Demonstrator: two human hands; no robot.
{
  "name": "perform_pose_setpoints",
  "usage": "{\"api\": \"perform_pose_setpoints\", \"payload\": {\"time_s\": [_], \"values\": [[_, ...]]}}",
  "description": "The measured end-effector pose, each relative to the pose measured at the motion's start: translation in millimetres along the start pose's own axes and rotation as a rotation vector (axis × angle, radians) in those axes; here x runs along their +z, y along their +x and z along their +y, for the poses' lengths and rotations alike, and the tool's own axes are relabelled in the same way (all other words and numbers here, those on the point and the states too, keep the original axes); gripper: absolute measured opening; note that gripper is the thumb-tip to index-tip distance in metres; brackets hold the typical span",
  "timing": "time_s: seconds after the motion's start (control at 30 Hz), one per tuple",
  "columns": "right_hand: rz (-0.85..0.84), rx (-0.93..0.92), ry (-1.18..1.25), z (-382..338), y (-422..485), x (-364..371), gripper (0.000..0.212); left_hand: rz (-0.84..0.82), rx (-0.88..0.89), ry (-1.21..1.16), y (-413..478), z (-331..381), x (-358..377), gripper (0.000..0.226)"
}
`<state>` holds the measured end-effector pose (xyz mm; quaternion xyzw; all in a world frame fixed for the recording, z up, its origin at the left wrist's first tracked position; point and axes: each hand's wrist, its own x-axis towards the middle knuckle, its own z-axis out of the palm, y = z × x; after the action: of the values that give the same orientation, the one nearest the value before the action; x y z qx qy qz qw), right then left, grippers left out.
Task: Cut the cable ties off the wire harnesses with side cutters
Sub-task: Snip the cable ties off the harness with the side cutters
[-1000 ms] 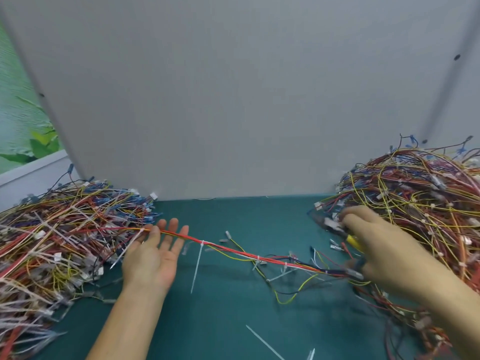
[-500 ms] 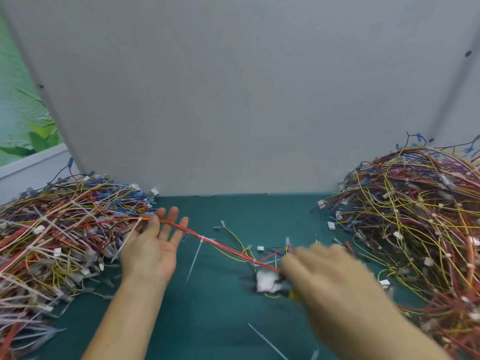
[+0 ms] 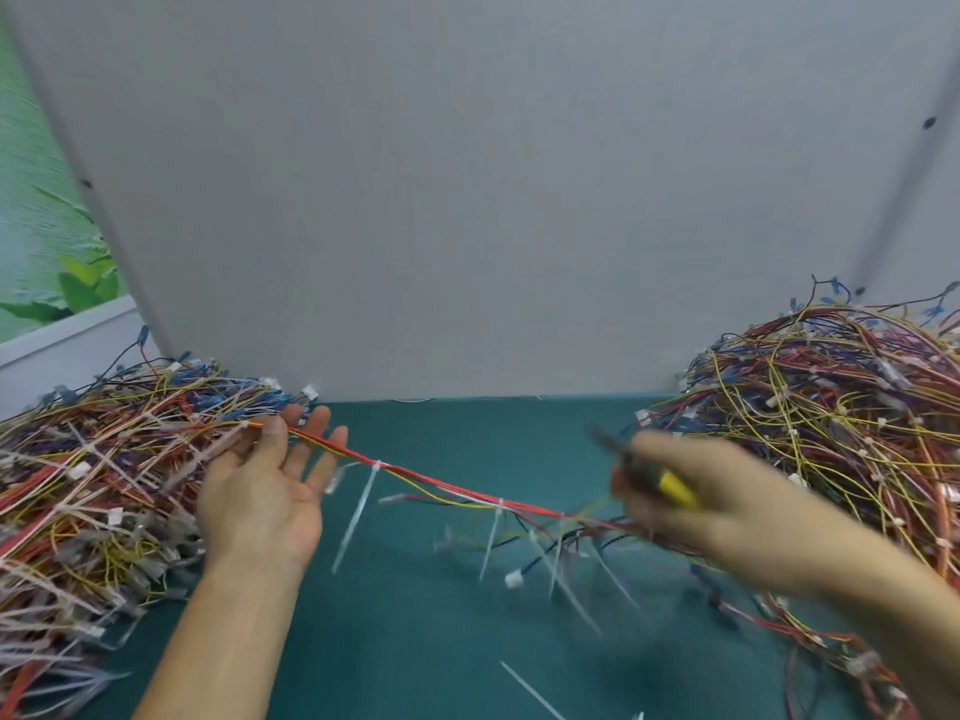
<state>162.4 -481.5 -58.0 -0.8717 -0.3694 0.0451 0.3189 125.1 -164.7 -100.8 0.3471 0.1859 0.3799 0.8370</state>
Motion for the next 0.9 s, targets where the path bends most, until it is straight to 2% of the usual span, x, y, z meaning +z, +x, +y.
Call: {"api": "perform_pose_setpoints", "payload": {"time_s": [0.1, 0.17, 0.23, 0.3, 0.37, 0.43, 0.67, 0.8, 0.9], "values": [[0.277, 0.118, 0.452, -5.8, 18.0, -36.4, 0.014, 0.016, 0.073, 0.125, 7.9, 12.5, -5.1, 0.016], [0.340, 0.264, 0.500, 4.1, 43.9, -46.2, 0.018, 0.026, 0.080, 0.267, 12.7, 9.3, -10.8, 0.013], [0.286, 0.416, 0.376, 18.6, 73.1, -40.4, 0.016, 0.036, 0.027, 0.401, 15.6, -6.6, -20.5, 0.011], [0.188, 0.545, 0.151, 37.5, 95.7, -19.3, 0.014, 0.044, -0.042, 0.517, 16.2, -26.2, -32.1, 0.015], [0.109, 0.599, -0.131, 56.7, 107.8, 3.9, 0.011, 0.047, -0.089, 0.583, 18.1, -39.9, -40.1, 0.016], [0.110, 0.586, -0.314, 69.1, 110.0, 17.7, 0.009, 0.041, -0.099, 0.630, 21.9, -45.4, -43.3, 0.013], [0.309, 0.569, -0.456, 79.3, 91.4, 10.0, 0.021, 0.028, -0.147, 0.723, 22.6, -50.0, -44.1, 0.006], [0.222, 0.592, -0.308, 77.1, 85.1, -1.7, 0.026, 0.018, -0.187, 0.791, 19.9, -47.5, -45.7, 0.010], [0.224, 0.559, -0.310, 74.0, 78.5, 2.3, 0.022, -0.006, -0.253, 0.824, 16.2, -45.1, -47.6, 0.008]]}}
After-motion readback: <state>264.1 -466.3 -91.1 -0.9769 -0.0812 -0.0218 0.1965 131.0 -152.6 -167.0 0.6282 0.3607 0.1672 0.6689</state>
